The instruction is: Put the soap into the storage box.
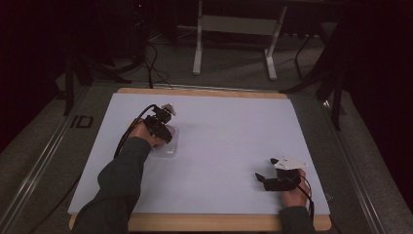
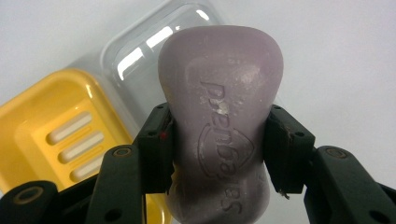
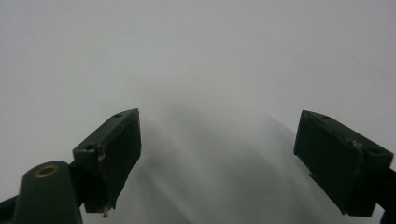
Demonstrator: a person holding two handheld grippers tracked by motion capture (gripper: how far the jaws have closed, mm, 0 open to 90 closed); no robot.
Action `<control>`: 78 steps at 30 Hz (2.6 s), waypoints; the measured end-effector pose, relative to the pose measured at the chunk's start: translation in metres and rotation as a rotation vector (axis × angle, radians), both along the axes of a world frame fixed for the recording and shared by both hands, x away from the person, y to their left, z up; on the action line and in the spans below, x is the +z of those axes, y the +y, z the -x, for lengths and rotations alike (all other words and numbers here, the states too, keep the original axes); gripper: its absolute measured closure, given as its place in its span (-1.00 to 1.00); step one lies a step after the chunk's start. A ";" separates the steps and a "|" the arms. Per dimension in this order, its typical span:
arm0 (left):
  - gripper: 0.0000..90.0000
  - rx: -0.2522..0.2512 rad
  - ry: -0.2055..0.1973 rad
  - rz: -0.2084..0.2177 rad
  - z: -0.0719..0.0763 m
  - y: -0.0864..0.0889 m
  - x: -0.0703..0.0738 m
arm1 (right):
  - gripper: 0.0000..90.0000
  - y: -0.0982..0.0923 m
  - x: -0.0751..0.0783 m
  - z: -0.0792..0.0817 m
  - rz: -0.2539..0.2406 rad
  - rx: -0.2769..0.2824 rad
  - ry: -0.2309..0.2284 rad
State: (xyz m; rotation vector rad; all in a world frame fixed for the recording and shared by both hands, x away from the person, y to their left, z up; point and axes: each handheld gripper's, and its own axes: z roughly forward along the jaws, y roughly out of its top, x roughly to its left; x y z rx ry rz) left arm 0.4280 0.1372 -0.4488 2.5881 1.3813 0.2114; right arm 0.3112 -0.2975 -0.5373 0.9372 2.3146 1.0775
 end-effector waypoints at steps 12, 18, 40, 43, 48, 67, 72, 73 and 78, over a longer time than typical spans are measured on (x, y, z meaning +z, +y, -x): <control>0.11 0.071 0.002 0.007 -0.002 0.015 -0.001 | -0.68 0.000 0.000 0.000 0.000 0.001 0.001; 0.11 0.100 -0.003 0.016 -0.002 0.022 0.001 | -0.68 0.000 0.000 0.000 0.002 0.000 0.004; 0.11 0.207 -0.006 0.072 -0.009 0.045 0.000 | -0.68 0.001 0.000 0.000 0.006 0.000 0.001; 0.11 0.228 -0.002 0.071 -0.011 0.049 -0.001 | -0.68 0.001 0.000 0.000 0.006 -0.001 0.004; 0.11 0.258 0.001 0.061 -0.013 0.056 -0.003 | -0.68 0.001 0.000 0.000 0.006 -0.001 0.004; 0.11 0.333 0.008 -0.016 -0.020 0.072 -0.014 | -0.68 0.001 0.000 0.000 0.010 0.000 0.005; 0.11 0.354 0.021 -0.029 -0.024 0.078 -0.019 | -0.68 0.002 0.000 0.000 0.012 0.000 0.006; 0.11 0.359 0.023 -0.031 -0.025 0.078 -0.020 | -0.68 0.002 0.000 0.000 0.012 0.000 0.006; 0.11 0.367 0.039 -0.049 -0.028 0.079 -0.026 | -0.68 0.002 0.000 0.000 0.012 0.001 0.006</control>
